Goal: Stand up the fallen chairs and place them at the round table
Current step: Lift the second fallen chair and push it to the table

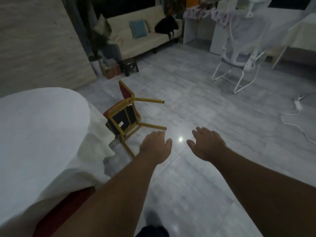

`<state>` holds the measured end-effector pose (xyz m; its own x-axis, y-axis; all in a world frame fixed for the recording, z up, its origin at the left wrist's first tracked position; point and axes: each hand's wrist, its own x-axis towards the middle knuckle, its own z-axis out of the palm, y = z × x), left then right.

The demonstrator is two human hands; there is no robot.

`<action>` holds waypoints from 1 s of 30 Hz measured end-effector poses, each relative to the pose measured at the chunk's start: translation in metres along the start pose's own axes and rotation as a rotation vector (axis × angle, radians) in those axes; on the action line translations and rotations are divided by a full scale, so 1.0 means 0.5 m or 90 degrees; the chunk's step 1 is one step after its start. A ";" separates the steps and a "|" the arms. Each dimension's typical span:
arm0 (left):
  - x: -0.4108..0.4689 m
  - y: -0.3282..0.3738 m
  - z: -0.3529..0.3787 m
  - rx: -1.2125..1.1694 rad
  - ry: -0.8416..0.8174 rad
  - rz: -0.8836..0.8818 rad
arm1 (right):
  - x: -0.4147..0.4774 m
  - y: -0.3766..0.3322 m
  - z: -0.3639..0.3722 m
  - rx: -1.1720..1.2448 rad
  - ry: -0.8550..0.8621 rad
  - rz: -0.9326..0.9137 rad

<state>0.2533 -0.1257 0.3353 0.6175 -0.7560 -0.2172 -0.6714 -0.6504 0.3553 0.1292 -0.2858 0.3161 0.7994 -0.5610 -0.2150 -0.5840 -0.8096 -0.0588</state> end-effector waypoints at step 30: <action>1.175 0.276 -0.070 0.011 -0.041 0.003 | 1.023 0.494 -0.211 0.009 -0.049 0.002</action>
<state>0.5378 -0.6569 0.2886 0.5875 -0.7617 -0.2733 -0.6811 -0.6478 0.3413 0.4086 -0.7906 0.2944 0.7848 -0.5480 -0.2894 -0.5886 -0.8053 -0.0711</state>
